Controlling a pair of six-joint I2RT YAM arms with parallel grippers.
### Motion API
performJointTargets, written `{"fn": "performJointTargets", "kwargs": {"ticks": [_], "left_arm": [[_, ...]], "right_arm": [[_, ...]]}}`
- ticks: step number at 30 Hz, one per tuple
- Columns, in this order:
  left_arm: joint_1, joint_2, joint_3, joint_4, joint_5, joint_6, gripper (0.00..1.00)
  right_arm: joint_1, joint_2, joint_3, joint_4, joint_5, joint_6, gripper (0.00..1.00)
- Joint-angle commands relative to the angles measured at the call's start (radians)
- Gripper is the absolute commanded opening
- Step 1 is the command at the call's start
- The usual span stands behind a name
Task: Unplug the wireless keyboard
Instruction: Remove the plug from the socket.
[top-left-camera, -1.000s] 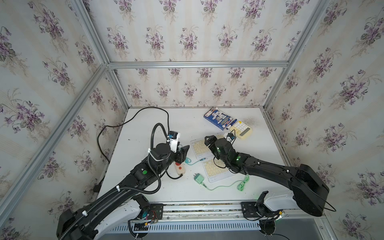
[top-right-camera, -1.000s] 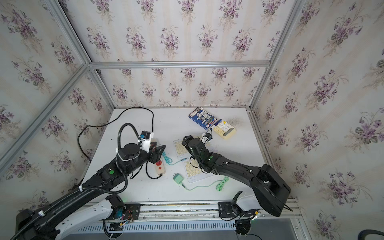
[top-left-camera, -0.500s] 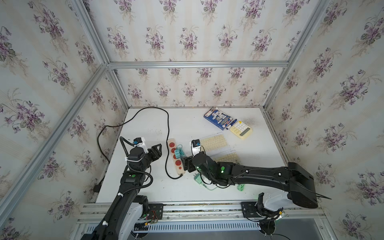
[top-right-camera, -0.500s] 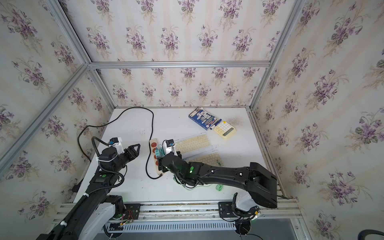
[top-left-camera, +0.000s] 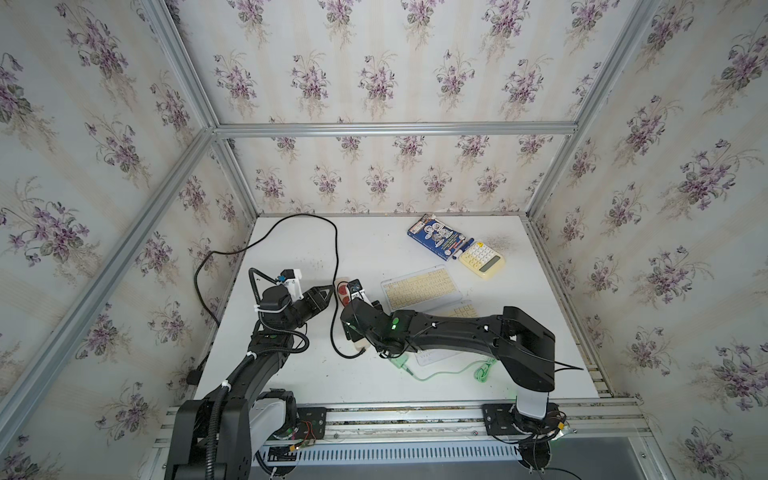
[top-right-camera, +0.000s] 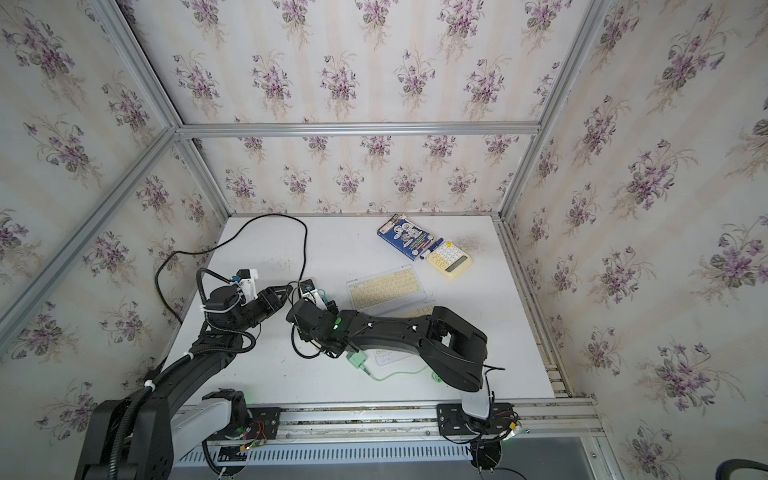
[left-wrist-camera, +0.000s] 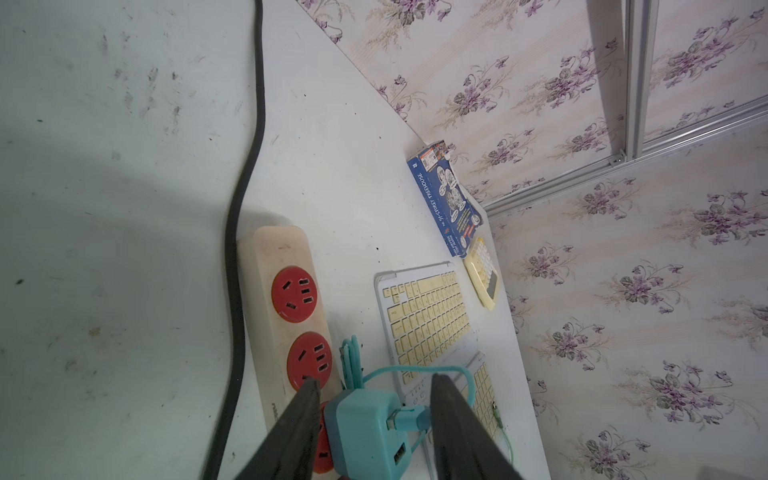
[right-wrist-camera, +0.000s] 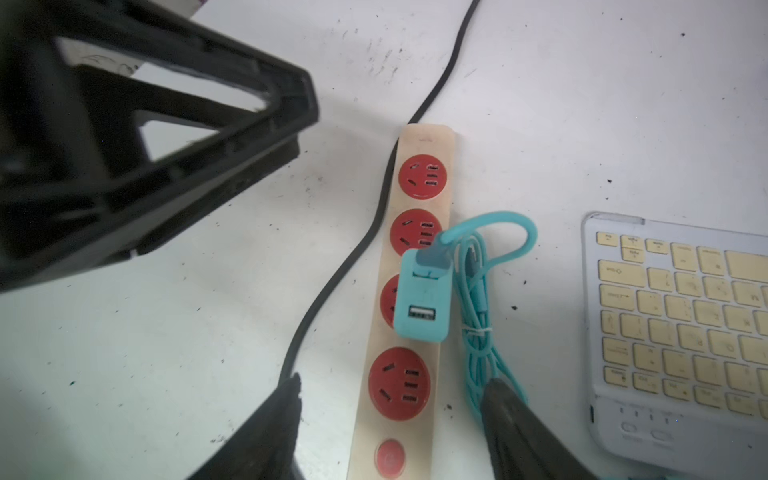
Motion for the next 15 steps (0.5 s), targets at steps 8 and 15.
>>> {"fn": "performJointTargets", "kwargs": {"ticks": [8,15], "left_arm": [[-0.044,0.177,0.057,0.102,0.040,0.002,0.41],[-0.089,0.293,0.095,0.121,0.038,0.020,0.38]], "right_arm": [[-0.035,0.116,0.092,-0.015,-0.062,-0.005,0.55],[-0.048,0.157,0.123,-0.006,-0.030,0.005,0.47]]}}
